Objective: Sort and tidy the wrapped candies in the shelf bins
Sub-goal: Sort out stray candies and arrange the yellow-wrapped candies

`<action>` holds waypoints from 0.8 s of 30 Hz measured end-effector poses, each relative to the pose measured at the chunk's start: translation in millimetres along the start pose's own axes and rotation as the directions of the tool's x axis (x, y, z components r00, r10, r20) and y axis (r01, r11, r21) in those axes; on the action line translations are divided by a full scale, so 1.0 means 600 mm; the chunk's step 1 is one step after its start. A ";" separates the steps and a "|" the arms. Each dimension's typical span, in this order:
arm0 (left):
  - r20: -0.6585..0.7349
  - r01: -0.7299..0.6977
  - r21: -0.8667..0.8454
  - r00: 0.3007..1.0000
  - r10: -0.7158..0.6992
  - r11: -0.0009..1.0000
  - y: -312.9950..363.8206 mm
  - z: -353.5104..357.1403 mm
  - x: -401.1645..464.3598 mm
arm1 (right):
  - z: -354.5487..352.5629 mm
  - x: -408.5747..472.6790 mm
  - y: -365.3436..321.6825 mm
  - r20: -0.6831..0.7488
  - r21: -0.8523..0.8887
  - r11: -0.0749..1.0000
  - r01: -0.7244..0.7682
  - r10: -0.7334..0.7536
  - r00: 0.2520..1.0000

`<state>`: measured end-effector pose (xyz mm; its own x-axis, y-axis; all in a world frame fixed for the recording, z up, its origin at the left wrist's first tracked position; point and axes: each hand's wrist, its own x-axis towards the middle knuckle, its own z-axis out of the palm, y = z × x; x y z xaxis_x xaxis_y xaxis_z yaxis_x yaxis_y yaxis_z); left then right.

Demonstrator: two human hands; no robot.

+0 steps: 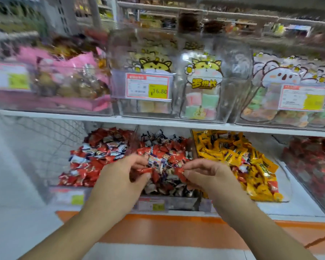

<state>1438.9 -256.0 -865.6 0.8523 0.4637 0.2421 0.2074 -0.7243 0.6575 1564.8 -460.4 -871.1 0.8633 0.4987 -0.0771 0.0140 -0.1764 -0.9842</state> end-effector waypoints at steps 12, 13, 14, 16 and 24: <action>-0.195 0.241 0.122 0.957 -0.215 0.963 -0.153 -0.113 0.006 | 0.233 0.053 -0.069 0.097 -0.070 0.991 0.118 -0.111 0.989; -0.192 0.236 0.112 0.958 -0.212 0.965 -0.154 -0.112 0.006 | 0.234 0.053 -0.069 0.090 -0.079 0.989 0.129 -0.122 0.989; -0.190 0.228 0.109 0.960 -0.205 0.968 -0.154 -0.111 0.007 | 0.230 0.052 -0.067 0.078 -0.099 0.986 0.138 -0.130 0.988; -0.192 0.209 0.108 0.964 -0.186 0.972 -0.149 -0.109 0.005 | 0.215 0.046 -0.060 0.060 -0.134 0.981 0.140 -0.133 0.989; -0.063 -0.079 0.141 0.994 0.089 0.987 -0.058 -0.055 -0.010 | 0.093 0.022 -0.042 -0.079 -0.260 0.954 0.148 -0.174 0.982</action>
<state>1410.9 -216.7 -866.0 0.8353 0.4289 0.3440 0.2051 -0.8235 0.5289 1547.6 -401.8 -856.0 0.8849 0.4531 0.1078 0.2723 -0.3155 -0.9090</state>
